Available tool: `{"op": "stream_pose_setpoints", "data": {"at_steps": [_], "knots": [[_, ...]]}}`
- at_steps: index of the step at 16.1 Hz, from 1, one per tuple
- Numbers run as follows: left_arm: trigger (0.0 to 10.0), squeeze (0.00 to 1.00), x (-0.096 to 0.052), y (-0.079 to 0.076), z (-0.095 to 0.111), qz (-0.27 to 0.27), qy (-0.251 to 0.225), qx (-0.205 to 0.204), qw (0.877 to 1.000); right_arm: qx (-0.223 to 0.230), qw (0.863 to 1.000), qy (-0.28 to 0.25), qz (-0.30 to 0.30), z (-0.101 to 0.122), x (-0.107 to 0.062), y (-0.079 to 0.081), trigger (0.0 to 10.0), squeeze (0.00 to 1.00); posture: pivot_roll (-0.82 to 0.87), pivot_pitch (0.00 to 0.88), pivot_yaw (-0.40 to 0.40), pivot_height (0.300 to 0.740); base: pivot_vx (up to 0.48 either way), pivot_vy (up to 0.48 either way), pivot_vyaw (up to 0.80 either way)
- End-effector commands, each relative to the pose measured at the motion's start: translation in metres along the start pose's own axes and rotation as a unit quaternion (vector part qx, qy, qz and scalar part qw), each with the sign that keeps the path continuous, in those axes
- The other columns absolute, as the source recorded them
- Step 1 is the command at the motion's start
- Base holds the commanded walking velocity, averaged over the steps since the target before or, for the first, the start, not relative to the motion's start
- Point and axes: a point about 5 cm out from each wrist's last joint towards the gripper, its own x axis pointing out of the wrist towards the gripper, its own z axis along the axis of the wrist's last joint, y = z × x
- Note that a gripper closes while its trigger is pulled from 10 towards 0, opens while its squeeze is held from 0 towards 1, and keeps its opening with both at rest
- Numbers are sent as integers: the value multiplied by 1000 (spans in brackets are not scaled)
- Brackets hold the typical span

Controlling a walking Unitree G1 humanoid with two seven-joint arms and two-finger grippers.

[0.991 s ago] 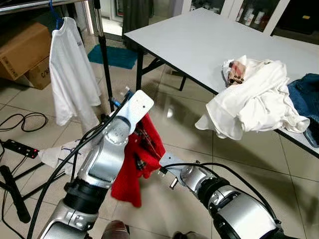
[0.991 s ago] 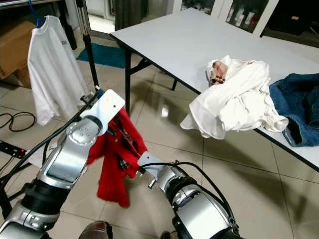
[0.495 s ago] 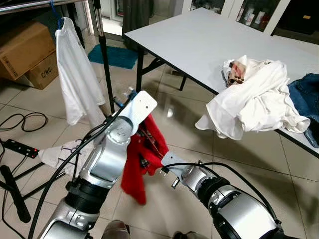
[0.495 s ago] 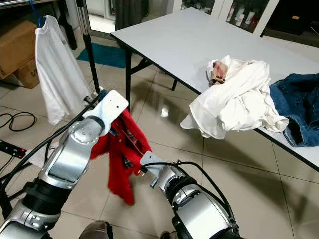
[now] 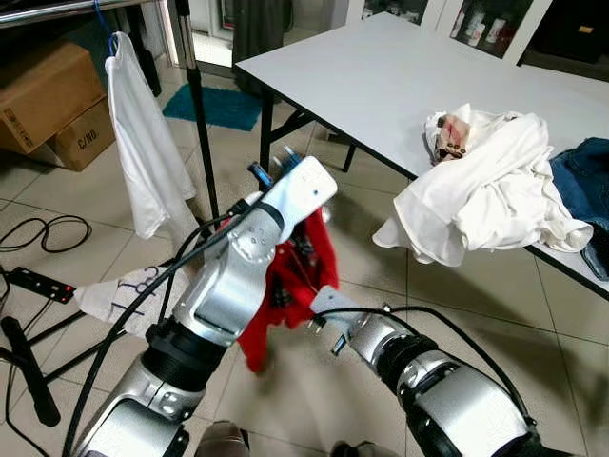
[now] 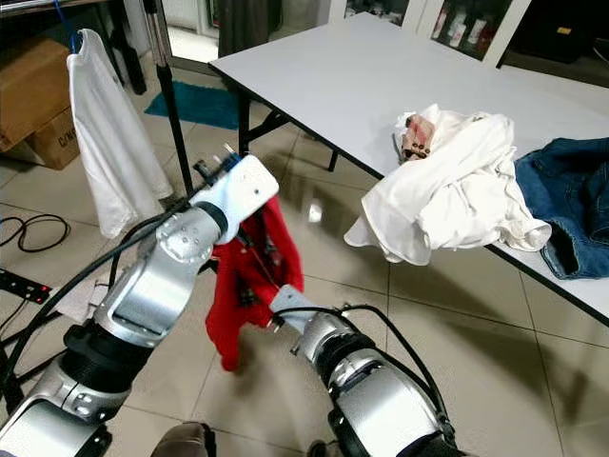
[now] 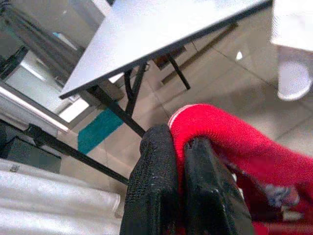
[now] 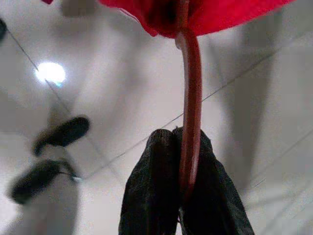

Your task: Hang hanger

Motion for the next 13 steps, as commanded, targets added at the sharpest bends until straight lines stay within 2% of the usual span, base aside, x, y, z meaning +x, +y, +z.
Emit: {"op": "stream_pose_setpoints", "data": {"at_steps": [1,2,3,4,6,7,11,12,13], "knots": [[10000,0,-1,-5,0,-7,-2,17,1000,67,997,-24,23,24,-8,7,10000,63,223,62,-53,740,0,0,0],[10000,0,-1,-6,-2,-8,0,22,1000,103,994,-31,33,29,-10,5,10000,59,224,63,-53,740,0,0,0],[10000,0,-1,-7,-3,-9,1,25,1000,121,991,-35,39,31,-11,4,10000,55,224,63,-53,740,0,0,0],[10000,0,-1,-8,-5,-11,2,31,999,138,988,-51,56,43,-16,2,10000,51,225,63,-55,740,0,0,0],[10000,0,2,-6,-7,2,-3,46,999,136,983,-86,94,68,-28,6,10000,43,224,58,-58,740,0,0,0],[10000,0,3,-4,-5,10,-12,48,999,135,981,-90,105,73,-31,9,10000,43,222,58,-58,740,0,0,0],[10000,0,2,-2,9,29,-46,20,998,175,972,-89,127,74,-31,16,10000,39,221,60,-58,740,0,0,0],[10000,0,2,-2,9,30,-46,14,998,186,970,-89,127,74,-31,15,10000,39,219,63,-57,740,0,0,0],[10000,0,1,-3,5,36,-39,8,999,215,966,-92,113,76,-32,7,10000,43,218,63,-55,740,0,0,0]]}}
